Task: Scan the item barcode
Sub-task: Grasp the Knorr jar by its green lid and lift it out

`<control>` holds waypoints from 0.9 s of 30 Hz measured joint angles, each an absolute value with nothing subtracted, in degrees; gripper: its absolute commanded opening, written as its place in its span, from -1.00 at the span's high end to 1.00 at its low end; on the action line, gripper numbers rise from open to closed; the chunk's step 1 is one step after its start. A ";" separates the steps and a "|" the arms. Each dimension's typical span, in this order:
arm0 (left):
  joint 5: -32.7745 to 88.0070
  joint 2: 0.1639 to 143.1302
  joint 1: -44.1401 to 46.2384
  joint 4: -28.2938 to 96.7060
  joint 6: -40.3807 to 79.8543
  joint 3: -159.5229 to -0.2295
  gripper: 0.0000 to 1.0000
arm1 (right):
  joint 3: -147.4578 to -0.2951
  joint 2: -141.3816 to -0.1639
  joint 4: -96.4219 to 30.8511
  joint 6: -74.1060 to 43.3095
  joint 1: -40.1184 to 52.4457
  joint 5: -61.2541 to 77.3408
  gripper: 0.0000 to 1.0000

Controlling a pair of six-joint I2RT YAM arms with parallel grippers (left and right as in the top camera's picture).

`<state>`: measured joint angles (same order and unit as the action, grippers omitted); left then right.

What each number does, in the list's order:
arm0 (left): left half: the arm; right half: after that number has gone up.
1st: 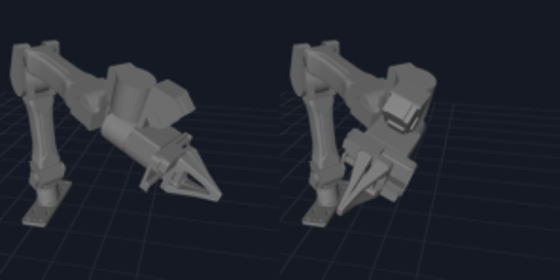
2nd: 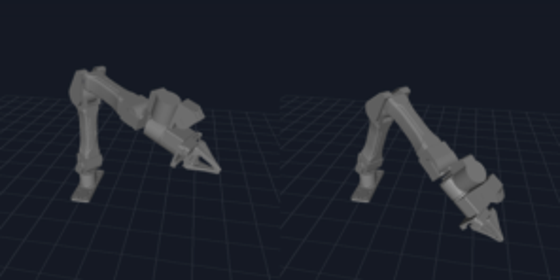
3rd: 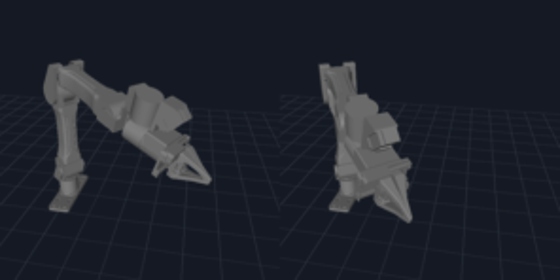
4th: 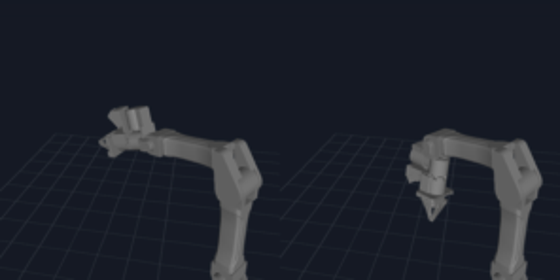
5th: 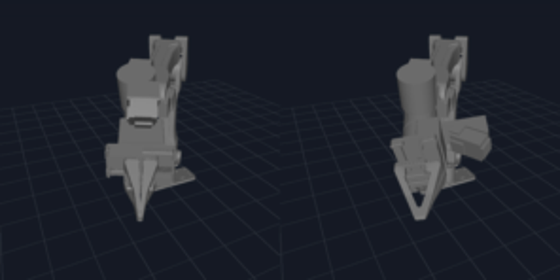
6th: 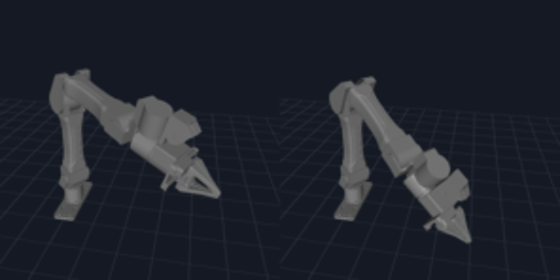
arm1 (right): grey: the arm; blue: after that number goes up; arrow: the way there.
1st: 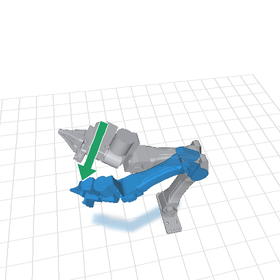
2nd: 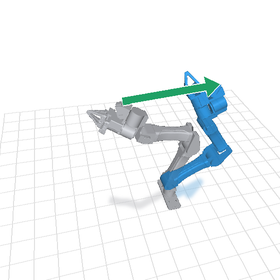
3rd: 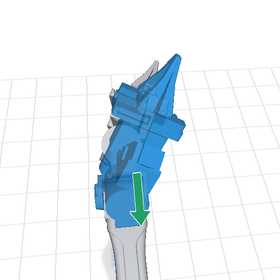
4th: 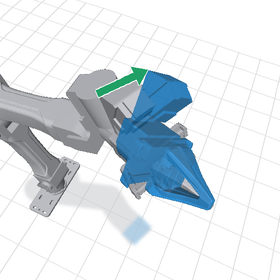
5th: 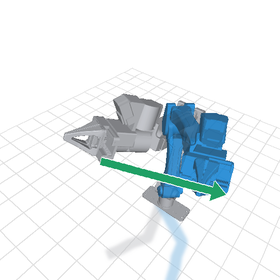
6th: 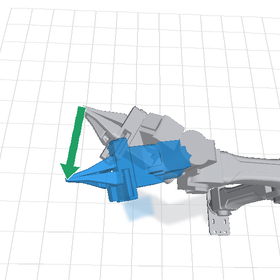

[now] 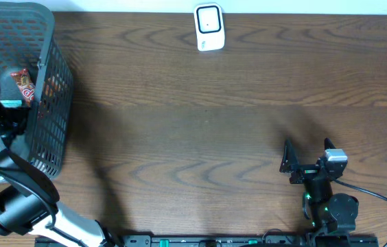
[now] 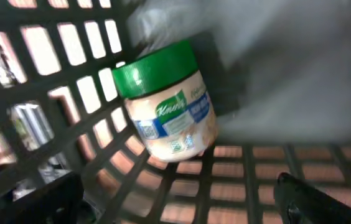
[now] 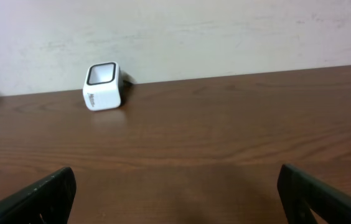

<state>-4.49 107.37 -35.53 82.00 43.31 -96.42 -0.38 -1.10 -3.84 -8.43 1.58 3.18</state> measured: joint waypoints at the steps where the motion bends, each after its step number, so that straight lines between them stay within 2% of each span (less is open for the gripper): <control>1: -4.49 107.37 -35.53 80.53 44.49 -94.83 -0.95 | -0.38 -1.10 -3.84 -8.43 1.58 3.18 -0.98; 6: -4.64 107.39 -35.64 72.79 47.86 -86.87 -0.96 | -0.38 -1.10 -3.84 -8.45 1.58 3.18 -0.99; 12: -4.64 107.50 -36.99 69.08 50.87 -81.17 -0.96 | -0.38 -1.10 -3.84 -8.43 1.58 3.18 -0.98; 27: -4.71 106.17 -38.37 54.94 52.14 -70.32 -0.96 | -0.38 -1.10 -3.84 -8.43 1.58 3.20 -0.99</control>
